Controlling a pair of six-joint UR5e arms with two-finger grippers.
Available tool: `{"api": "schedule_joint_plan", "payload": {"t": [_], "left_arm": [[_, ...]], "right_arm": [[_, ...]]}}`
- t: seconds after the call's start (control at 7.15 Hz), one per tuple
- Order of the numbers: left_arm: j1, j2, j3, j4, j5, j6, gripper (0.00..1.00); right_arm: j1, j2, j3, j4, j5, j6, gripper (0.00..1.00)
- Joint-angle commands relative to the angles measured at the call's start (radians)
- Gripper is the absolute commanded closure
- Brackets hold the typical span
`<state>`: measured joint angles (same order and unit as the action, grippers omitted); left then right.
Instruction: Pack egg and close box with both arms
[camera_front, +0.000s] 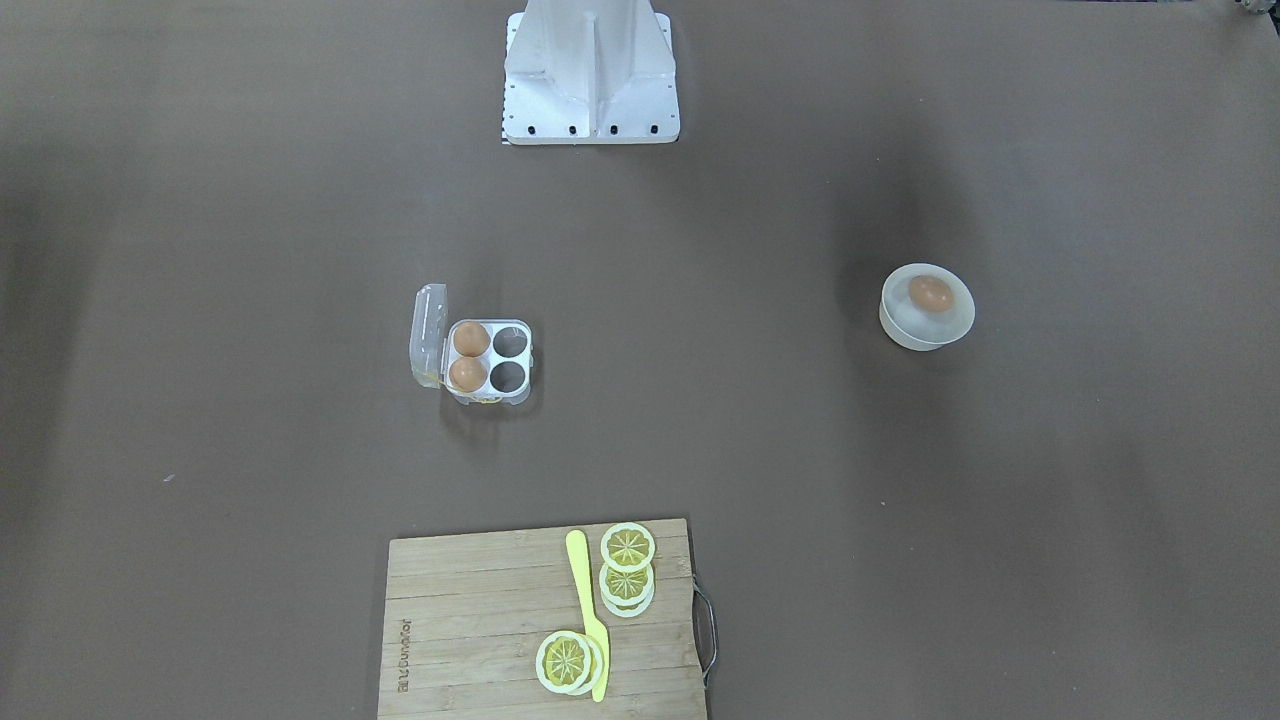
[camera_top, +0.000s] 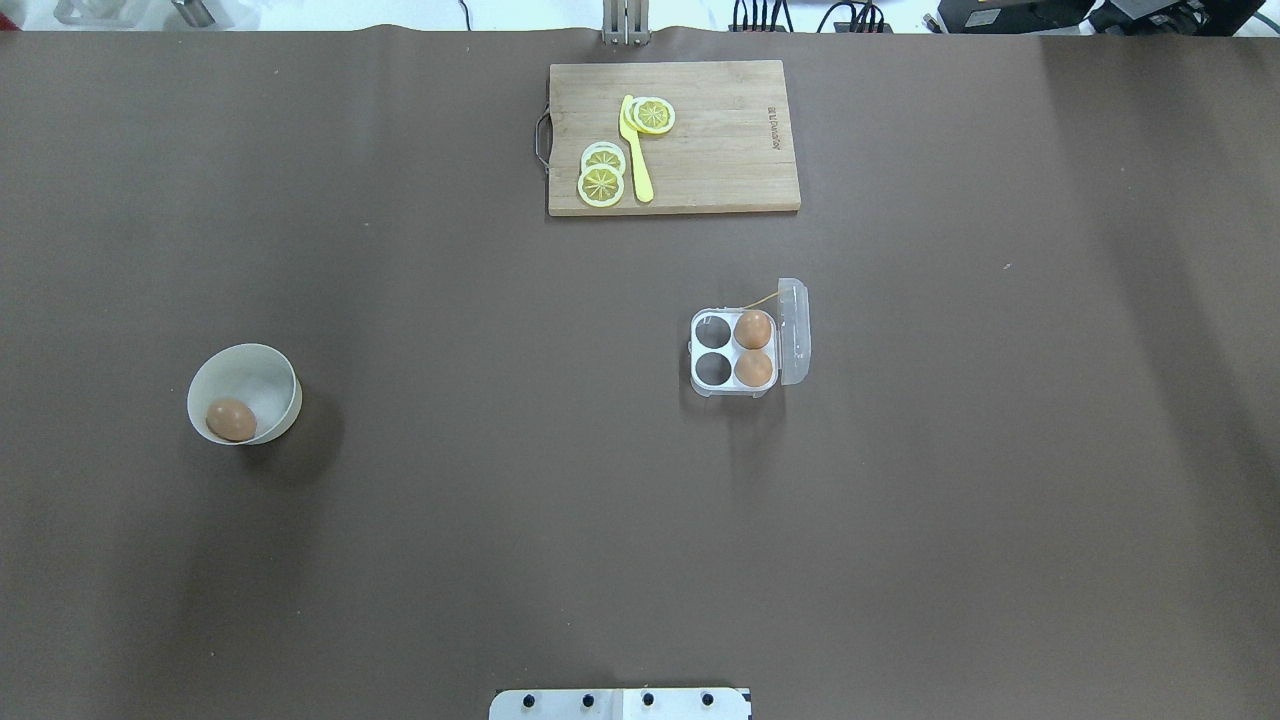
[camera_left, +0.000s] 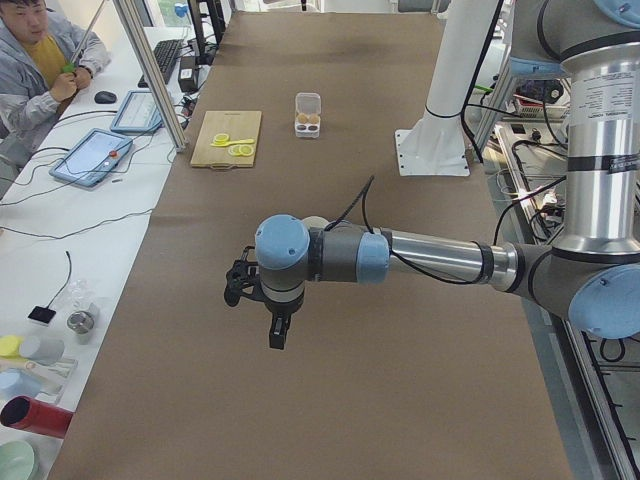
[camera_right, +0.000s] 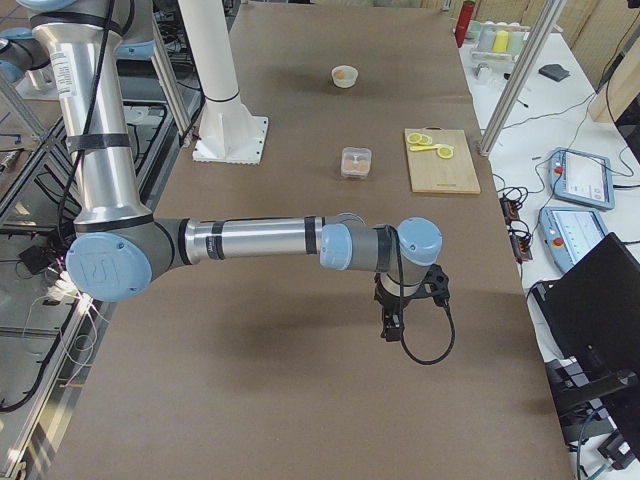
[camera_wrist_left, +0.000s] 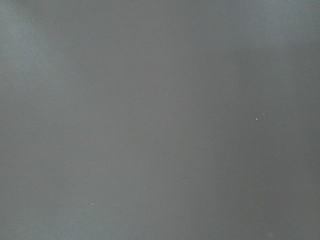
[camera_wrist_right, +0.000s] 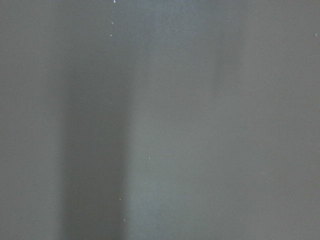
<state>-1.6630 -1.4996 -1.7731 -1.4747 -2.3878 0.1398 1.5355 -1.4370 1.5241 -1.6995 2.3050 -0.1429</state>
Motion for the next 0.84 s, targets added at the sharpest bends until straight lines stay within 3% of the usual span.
{"api": "schedule_joint_plan", "payload": {"t": [0.0, 0.7], "left_arm": [[-0.001, 0.007, -0.014, -0.006, -0.004, 0.004, 0.02], [0.000, 0.039, -0.014, -0.013, 0.002, 0.001, 0.02]], "right_arm": [[0.000, -0.006, -0.005, 0.001, -0.010, 0.000, 0.00], [0.000, -0.009, 0.002, 0.001, -0.006, 0.002, 0.00]]}}
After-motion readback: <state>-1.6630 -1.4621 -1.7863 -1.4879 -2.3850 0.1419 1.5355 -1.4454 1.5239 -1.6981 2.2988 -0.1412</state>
